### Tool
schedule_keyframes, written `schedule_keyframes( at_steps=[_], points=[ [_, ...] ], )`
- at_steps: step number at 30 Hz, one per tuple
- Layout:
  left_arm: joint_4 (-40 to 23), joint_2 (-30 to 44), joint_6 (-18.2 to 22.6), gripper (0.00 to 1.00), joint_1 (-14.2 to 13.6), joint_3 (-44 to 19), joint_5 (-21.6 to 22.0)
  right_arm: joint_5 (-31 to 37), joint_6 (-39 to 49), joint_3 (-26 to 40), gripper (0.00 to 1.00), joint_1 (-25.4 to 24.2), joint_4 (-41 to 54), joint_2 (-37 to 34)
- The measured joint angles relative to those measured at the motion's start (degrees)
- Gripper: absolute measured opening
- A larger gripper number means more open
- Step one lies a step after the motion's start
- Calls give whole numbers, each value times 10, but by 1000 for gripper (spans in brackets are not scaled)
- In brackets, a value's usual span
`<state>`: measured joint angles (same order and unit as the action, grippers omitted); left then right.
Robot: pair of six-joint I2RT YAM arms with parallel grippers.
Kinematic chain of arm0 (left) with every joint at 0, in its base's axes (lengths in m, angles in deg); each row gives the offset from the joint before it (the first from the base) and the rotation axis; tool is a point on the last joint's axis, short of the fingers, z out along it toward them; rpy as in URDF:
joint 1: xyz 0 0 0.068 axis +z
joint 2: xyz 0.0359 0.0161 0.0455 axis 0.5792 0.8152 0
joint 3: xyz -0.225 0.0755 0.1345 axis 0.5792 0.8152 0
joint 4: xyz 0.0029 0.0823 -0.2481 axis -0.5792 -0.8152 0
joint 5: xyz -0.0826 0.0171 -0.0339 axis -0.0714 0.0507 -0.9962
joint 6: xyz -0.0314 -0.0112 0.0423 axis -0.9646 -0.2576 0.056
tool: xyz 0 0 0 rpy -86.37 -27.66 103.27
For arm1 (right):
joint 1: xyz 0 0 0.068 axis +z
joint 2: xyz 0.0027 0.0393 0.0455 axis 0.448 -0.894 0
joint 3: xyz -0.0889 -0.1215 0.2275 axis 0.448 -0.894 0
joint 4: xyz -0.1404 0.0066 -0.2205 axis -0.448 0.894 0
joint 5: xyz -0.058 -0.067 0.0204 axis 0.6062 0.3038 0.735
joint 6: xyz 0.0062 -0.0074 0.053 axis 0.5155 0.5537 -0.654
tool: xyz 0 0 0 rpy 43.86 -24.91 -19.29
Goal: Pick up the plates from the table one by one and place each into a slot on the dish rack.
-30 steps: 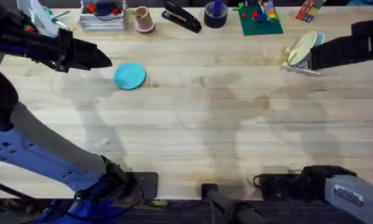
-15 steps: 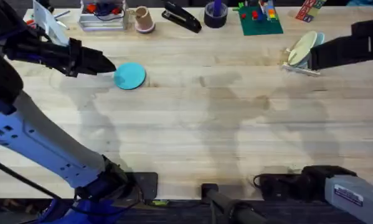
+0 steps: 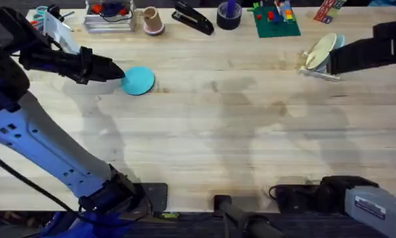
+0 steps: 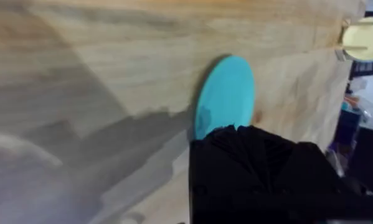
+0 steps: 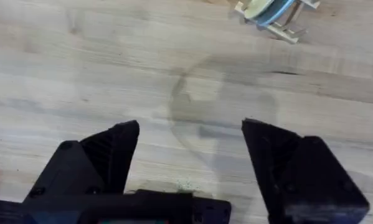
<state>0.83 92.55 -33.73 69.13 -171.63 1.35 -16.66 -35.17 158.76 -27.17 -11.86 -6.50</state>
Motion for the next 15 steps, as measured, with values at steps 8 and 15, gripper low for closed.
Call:
schedule_keyframes(
  at_steps=[8,15],
  points=[
    [37,12,-43,41,0,-1,-2,0,0,0,993,0,0,0],
    [30,74,-56,39,4,-9,-45,0,0,0,993,0,0,0]
  ],
)
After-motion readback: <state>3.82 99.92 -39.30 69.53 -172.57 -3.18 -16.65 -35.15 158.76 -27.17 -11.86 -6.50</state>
